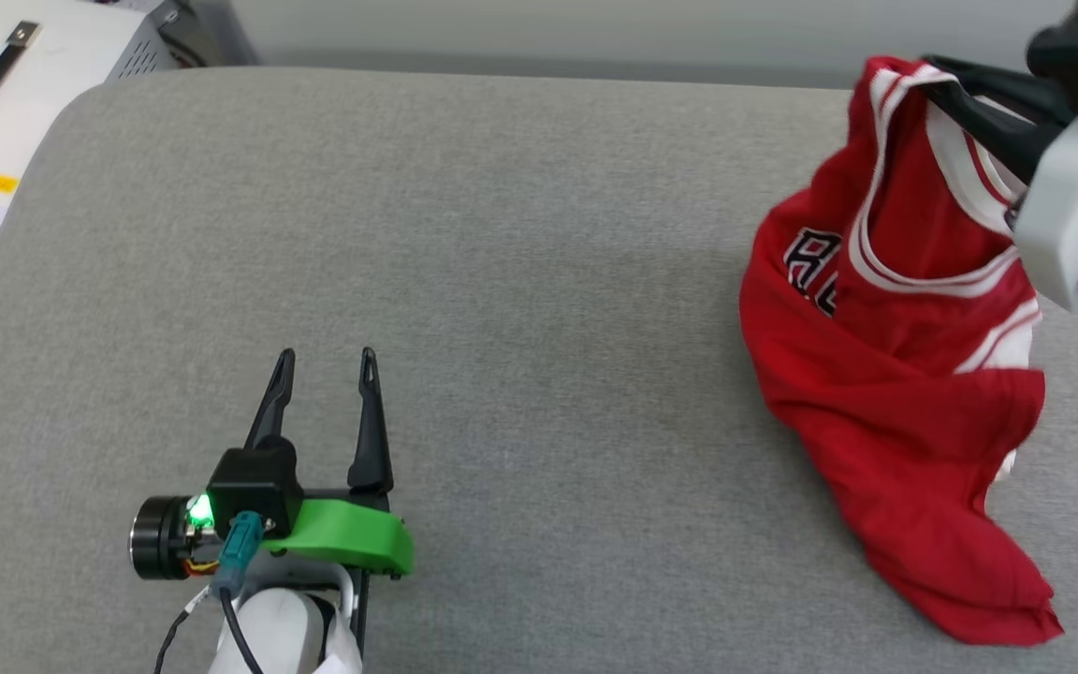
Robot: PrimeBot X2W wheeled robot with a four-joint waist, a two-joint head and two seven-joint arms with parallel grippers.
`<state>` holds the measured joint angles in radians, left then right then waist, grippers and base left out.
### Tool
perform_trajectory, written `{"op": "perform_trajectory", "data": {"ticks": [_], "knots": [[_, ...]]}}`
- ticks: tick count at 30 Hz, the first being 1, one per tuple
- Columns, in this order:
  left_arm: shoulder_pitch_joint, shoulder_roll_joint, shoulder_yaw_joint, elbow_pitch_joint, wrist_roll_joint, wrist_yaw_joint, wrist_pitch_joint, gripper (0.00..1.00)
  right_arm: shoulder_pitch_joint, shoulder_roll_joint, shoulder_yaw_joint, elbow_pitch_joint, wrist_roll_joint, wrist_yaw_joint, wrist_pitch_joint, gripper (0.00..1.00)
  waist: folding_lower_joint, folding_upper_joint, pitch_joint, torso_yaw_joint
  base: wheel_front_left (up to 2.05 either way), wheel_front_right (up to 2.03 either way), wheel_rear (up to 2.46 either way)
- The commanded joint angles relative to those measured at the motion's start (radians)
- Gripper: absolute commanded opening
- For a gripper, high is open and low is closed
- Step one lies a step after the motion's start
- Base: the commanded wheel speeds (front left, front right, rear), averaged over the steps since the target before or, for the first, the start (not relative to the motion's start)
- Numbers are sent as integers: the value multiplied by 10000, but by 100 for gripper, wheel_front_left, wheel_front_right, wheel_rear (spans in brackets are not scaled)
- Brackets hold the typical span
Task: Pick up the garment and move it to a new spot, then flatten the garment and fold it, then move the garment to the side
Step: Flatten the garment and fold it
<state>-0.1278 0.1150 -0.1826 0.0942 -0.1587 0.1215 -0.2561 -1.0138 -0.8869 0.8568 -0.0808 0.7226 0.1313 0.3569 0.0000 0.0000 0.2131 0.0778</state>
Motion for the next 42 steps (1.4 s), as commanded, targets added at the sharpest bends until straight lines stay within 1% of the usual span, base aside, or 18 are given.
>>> {"op": "perform_trajectory", "data": {"ticks": [1,4,8,10,13,16,18,20,24,28,31,33,34,35,36,39,42], "knots": [[-270,-101,14,12,45,-61,-57,100,-429,243,173,68,-87,-6,80,0,0,0,355,425,0,0,0],[-412,-201,65,16,47,-112,-57,100,-1166,649,723,347,-196,-6,211,0,0,0,611,671,0,0,0],[-599,-310,158,-2,54,-207,-57,100,-2304,1343,1695,1177,-434,-6,129,0,0,0,1044,941,0,0,0],[-707,-364,202,-8,58,-253,-57,100,-2837,1743,2192,1779,-537,-6,-150,0,0,0,1274,1051,0,0,0],[-910,-452,205,-5,70,-326,-57,100,-3316,2386,2946,2946,-323,-6,-643,0,0,0,1606,1240,0,0,0],[-1084,-526,187,11,75,-370,-57,100,-3436,2945,3677,4142,-43,-6,-1008,0,0,0,1882,1375,0,0,0],[-1194,-562,164,46,67,-395,-57,100,-3332,3225,3965,4912,77,-6,-1083,0,0,0,2031,1450,0,0,0],[-1304,-591,142,73,51,-409,-57,100,-3114,3438,4119,5674,162,-6,-965,0,0,0,2163,1518,0,0,0],[-1490,-624,67,146,14,-443,-57,100,-2589,3645,4215,6994,245,-6,-291,0,0,0,2406,1618,0,0,0],[-1634,-638,45,208,-11,-453,-57,100,-2276,3754,4227,7908,474,-6,-86,0,0,0,2565,1650,0,0,0],[-1664,-642,111,256,-17,-438,-57,100,-2211,3815,4230,8154,647,-6,-271,0,0,0,2579,1578,0,0,0],[-1651,-643,159,308,15,-443,-57,100,-2270,3856,4229,8267,848,-6,-752,0,0,0,2506,1499,0,0,0],[-1631,-644,203,325,48,-450,-57,100,-2280,3864,4229,8310,947,-6,-1074,13,0,0,2404,1439,0,0,0],[-1605,-644,227,340,74,-465,-57,100,-2281,3833,4224,8317,1017,-6,-1352,36,0,0,2325,1411,0,0,0],[-1570,-645,261,356,114,-483,-57,100,-2250,3777,4183,8309,1118,-6,-1768,100,0,0,2194,1371,0,0,0],[-1390,-645,403,375,223,-521,-57,100,-2057,3497,4142,8088,1303,-6,-2728,100,0,0,1845,1198,0,0,0],[-1146,-641,580,361,348,-573,-57,100,-1804,2999,3999,7743,1259,-6,-3810,100,0,0,1458,984,0,0,0]]}}
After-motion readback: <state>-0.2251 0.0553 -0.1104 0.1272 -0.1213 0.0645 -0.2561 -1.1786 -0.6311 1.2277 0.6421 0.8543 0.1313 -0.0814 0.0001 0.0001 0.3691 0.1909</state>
